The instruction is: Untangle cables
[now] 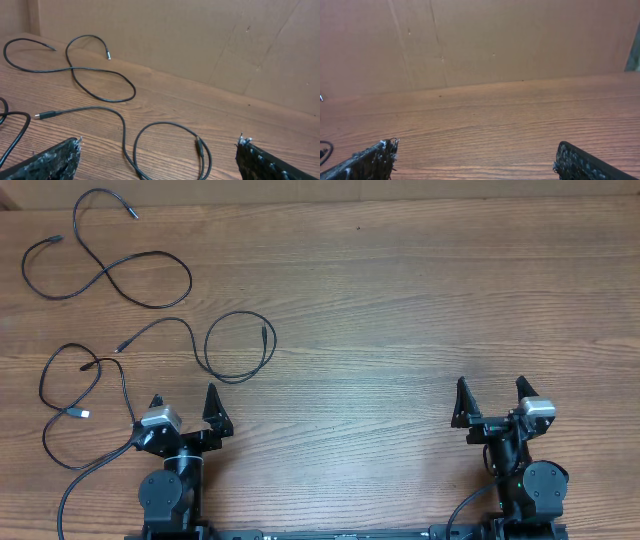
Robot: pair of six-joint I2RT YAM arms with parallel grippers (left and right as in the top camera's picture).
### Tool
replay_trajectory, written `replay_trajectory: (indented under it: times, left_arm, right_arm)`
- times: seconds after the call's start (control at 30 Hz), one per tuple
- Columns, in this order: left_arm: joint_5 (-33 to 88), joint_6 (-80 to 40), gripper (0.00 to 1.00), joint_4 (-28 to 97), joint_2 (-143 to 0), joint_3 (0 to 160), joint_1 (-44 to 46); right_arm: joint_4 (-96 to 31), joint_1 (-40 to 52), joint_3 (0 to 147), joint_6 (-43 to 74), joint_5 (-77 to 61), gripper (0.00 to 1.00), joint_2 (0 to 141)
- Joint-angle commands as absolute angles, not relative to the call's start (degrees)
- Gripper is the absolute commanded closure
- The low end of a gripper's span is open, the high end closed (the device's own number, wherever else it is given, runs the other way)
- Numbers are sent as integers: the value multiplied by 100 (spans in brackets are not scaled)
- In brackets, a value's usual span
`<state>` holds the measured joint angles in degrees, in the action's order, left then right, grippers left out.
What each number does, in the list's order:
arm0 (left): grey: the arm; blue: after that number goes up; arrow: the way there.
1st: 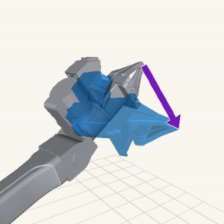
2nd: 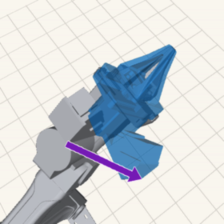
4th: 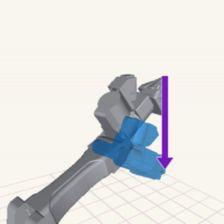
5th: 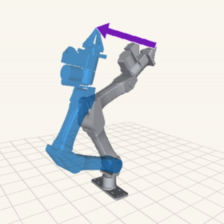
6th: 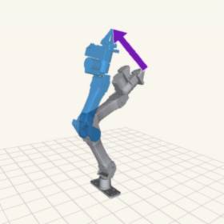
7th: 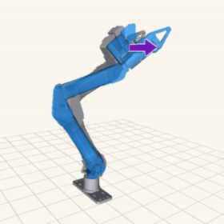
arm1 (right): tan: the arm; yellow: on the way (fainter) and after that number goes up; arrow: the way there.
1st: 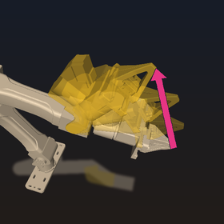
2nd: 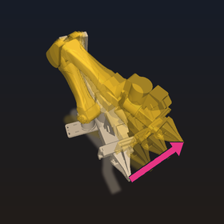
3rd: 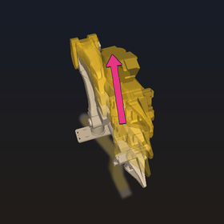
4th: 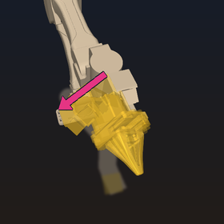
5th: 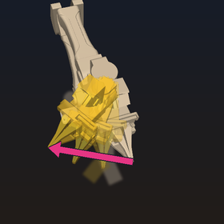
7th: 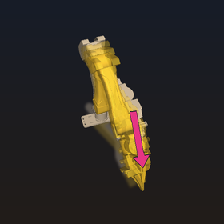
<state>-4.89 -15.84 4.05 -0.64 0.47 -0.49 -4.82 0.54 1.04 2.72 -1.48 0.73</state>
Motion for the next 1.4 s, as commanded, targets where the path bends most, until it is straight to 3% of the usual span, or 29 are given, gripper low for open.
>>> replay_trajectory:
  times: [0.0,0.23,0.43,1.37]
  left_arm:
    - [-440,-1433,0,405,-36,30,-82]
    - [-532,-1409,0,401,-36,30,-82]
    - [-329,-141,1,421,-36,30,-73]
    - [-316,-145,0,421,-36,30,-73]
  right_arm:
    - [-469,91,43,204,-115,0,16]
    - [-469,91,43,204,-115,0,16]
    - [-471,91,43,204,-115,0,16]
    - [-471,-128,45,204,-115,0,16]
